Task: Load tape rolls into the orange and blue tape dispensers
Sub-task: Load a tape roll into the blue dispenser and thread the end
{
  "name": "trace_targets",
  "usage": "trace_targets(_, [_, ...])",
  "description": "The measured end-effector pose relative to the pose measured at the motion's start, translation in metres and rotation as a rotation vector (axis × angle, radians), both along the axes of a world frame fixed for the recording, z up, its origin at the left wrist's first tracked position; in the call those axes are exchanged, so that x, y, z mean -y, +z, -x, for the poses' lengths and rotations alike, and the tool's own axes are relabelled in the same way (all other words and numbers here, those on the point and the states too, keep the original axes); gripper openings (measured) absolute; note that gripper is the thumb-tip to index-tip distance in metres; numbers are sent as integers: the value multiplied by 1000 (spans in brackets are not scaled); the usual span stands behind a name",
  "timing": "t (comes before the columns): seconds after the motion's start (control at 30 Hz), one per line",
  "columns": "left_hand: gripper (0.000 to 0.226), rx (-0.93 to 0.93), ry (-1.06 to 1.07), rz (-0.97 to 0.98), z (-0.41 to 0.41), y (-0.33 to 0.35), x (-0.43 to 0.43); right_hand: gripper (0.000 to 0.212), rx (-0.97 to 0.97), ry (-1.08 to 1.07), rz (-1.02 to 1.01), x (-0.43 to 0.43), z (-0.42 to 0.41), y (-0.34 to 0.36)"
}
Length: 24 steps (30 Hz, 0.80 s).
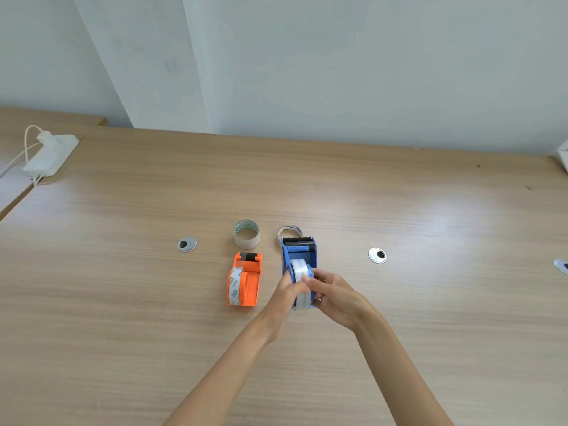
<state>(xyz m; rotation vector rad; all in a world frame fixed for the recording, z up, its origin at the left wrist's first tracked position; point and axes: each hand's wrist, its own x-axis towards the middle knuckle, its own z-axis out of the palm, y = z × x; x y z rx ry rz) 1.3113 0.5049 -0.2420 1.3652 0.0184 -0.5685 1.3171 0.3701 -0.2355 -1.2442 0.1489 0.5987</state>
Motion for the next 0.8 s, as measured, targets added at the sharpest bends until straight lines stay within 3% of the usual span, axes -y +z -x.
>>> trace_targets(0.13, [28,-37,25,138,0,0,0,43,87,72,13,2,5,-3])
trace_targets(0.2, [37,-47,78,109,-1,-3,2,44,140,85,96,1,8,-6])
trace_targets(0.27, [32,-43,110,86,-1,-5,4,47,155,93,118,2,9,-6])
trace_targets(0.4, [25,-5,39,47,-1,-3,4,38,103,76,-1,5,9,3])
trace_targets(0.53, [22,-12,-9,98,-2,-3,-4,33,121,62,28,1,12,1])
trace_targets(0.67, [19,-50,-11,182,-2,-4,-8,39,200,82,183,2,12,-3])
trace_targets(0.8, [36,-80,125,20,-3,-2,1,50,259,114,300,1,15,-3])
